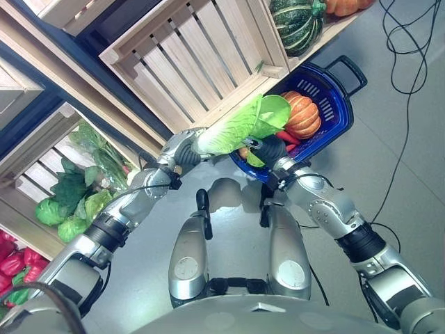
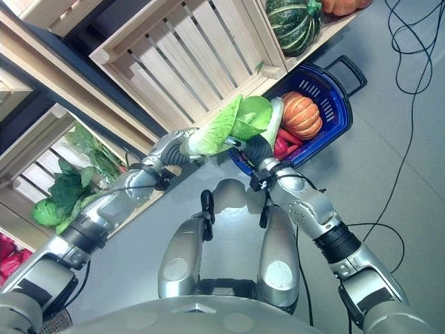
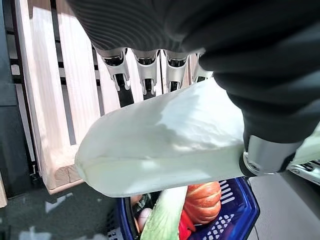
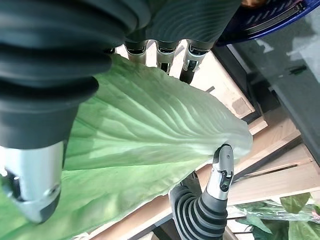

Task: Pick up fruits and vegetables into the basket

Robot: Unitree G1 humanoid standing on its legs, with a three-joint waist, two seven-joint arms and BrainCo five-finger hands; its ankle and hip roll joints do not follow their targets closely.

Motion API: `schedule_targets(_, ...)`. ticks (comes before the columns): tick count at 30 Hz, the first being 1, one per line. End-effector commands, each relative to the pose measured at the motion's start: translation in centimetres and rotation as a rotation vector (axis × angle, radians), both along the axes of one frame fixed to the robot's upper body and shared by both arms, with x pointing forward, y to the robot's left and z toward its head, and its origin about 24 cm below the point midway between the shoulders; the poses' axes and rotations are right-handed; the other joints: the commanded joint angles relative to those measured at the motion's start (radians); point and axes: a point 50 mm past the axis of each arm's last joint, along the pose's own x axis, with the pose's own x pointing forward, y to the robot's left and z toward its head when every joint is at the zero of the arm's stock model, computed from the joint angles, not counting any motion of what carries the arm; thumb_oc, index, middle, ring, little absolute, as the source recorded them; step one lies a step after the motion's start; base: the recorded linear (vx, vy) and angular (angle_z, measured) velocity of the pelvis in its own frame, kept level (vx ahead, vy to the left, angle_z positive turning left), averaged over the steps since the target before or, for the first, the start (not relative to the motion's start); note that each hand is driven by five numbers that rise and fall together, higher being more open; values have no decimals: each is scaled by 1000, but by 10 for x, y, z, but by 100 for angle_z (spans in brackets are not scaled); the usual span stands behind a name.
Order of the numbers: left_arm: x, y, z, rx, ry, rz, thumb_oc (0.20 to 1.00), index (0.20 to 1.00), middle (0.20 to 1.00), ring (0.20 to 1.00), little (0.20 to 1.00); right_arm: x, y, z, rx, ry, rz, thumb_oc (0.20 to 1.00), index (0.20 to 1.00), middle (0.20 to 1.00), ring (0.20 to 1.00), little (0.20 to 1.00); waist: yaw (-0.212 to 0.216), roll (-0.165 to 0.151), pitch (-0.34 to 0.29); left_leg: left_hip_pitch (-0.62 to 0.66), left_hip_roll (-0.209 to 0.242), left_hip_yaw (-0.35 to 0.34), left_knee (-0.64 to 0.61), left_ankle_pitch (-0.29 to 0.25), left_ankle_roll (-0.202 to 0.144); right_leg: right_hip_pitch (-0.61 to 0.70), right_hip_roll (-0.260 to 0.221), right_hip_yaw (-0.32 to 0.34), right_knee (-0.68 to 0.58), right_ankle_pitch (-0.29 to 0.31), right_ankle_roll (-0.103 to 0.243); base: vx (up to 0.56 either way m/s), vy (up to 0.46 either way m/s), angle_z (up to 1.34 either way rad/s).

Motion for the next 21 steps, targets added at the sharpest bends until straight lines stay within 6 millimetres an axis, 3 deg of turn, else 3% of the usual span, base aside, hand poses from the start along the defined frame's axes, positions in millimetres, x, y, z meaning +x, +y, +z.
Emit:
schedule_targets(1, -14, -33, 19, 80, -87, -192, 200, 200, 200, 200, 200, -10, 39, 17, 116, -43, 154, 1000, 1000, 1000, 1000, 1000, 0, -33, -70, -52, -48, 38, 18, -30, 79, 93, -21, 6, -37, -79, 79, 4, -3, 13)
schedule_targets(3, -15, -36, 19, 86, -65, -210, 200, 200, 200, 200, 200, -11, 41, 19, 129, -57, 160, 1000, 1000, 1000, 1000, 1000, 3, -32, -70, -52, -49, 37, 17, -30, 79, 95, -23, 4, -38, -79, 80, 1, -4, 8)
schedule_targets(4, -16, -39, 18, 88, -48, -226, 200, 200, 200, 200, 200, -10, 42, 21, 144, -66, 165, 878, 878, 878, 878, 878, 5, -32, -70, -52, -49, 36, 18, -30, 79, 97, -24, 3, -40, -78, 81, 0, 0, 0)
schedule_targets(5, -18, -44, 18, 82, -13, -260, 200, 200, 200, 200, 200, -10, 45, 27, 178, -98, 175, 200, 200, 200, 200, 200, 9, -29, -69, -52, -49, 34, 18, -31, 80, 98, -26, 0, -41, -77, 82, -9, -23, 3)
schedule_targets(11, -26, -58, 8, 72, 161, -344, 200, 200, 200, 200, 200, -6, 43, 46, 273, -242, 134, 200, 200, 200, 200, 200, 11, -18, -63, -52, -48, 31, 15, -31, 79, 99, -29, -7, -43, -77, 84, -3, -9, 2)
schedule_targets(12, -26, -58, 6, 64, 188, -341, 395, 395, 395, 395, 395, -6, 42, 47, 278, -250, 132, 200, 200, 200, 200, 200, 11, -18, -63, -52, -47, 32, 13, -31, 79, 98, -28, -8, -43, -77, 84, 0, 0, 0)
schedule_targets(13, -26, -57, 3, 52, 237, -339, 774, 774, 774, 774, 774, -6, 40, 50, 284, -270, 122, 200, 200, 200, 200, 200, 8, -17, -61, -51, -46, 33, 12, -30, 79, 97, -27, -8, -43, -76, 84, 0, 0, 0)
schedule_targets(14, -27, -57, -1, 34, 280, -327, 774, 774, 774, 774, 774, -6, 39, 51, 281, -290, 112, 200, 200, 200, 200, 200, 5, -15, -59, -52, -45, 35, 11, -29, 79, 94, -27, -8, -43, -76, 84, -33, -7, 0)
schedule_targets(15, -28, -54, -13, -19, 389, -290, 1000, 1000, 1000, 1000, 1000, -5, 32, 58, 272, -346, 82, 200, 200, 200, 200, 200, -2, -12, -53, -55, -42, 38, 12, -28, 78, 87, -24, -7, -38, -78, 83, -33, -5, 0)
schedule_targets(17, -29, -52, -21, -63, 463, -256, 1000, 1000, 1000, 1000, 1000, -5, 28, 61, 271, -371, 70, 200, 200, 200, 200, 200, -7, -11, -49, -58, -41, 41, 12, -27, 78, 80, -22, -6, -33, -79, 82, -40, -8, -1)
schedule_targets(19, -39, -39, -51, -173, 662, -164, 1000, 1000, 1000, 1000, 1000, -5, 7, 73, 281, -442, 18, 200, 200, 200, 200, 200, -21, -9, -37, -64, -36, 48, 10, -23, 77, 63, -14, -6, -20, -84, 77, -56, -11, -2)
schedule_targets(21, -44, -31, -66, -216, 735, -109, 1000, 1000, 1000, 1000, 1000, -5, -4, 79, 282, -484, -19, 200, 200, 200, 200, 200, -26, -8, -32, -65, -34, 52, 10, -24, 76, 57, -12, -7, -13, -88, 74, -34, -8, -4)
